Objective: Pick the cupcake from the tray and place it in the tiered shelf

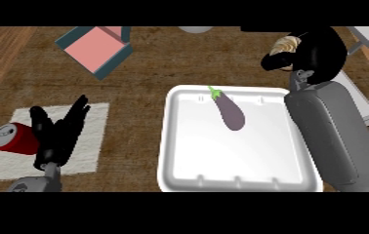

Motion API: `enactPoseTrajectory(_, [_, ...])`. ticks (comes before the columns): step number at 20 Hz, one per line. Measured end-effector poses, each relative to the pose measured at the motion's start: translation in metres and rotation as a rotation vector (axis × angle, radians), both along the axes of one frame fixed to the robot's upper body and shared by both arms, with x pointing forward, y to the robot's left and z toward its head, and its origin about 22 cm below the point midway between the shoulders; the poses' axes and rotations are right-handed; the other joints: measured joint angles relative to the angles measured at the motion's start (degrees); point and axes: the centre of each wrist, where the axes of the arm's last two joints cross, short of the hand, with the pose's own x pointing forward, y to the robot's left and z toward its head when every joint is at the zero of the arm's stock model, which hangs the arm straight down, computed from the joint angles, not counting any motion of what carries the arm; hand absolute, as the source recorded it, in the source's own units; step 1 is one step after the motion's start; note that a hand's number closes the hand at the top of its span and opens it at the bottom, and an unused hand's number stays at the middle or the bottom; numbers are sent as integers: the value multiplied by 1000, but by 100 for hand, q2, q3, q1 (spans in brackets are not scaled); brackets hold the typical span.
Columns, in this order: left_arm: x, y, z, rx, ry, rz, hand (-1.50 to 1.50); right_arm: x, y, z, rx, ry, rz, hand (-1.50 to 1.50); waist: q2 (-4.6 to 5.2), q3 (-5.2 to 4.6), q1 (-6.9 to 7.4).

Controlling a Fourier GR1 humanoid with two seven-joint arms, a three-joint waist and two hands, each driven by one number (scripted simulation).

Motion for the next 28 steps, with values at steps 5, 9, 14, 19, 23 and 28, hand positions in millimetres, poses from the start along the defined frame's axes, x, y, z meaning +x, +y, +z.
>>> enactPoseTrajectory(5, [2,-4,-1,-4,1,-9,0,22,1,56,-105,-132,-149,150,-22,-3,40])
enactPoseTrajectory(9, [3,-6,-2,-6,3,-9,0,33,1,100,-158,-199,-239,150,-28,6,44])
enactPoseTrajectory(14, [1,-3,-3,-9,-1,-4,0,39,-9,149,-182,-240,-330,150,-31,16,22])
enactPoseTrajectory(19, [0,-5,-3,-10,3,5,0,38,-34,192,-182,-273,-413,150,-31,24,-13])
enactPoseTrajectory(23, [-1,-4,-4,-8,0,2,0,37,-53,215,-185,-272,-461,150,-25,29,-19])
enactPoseTrajectory(28, [-3,-3,-4,-8,-3,8,0,35,-81,227,-165,-244,-483,150,-30,31,-43])
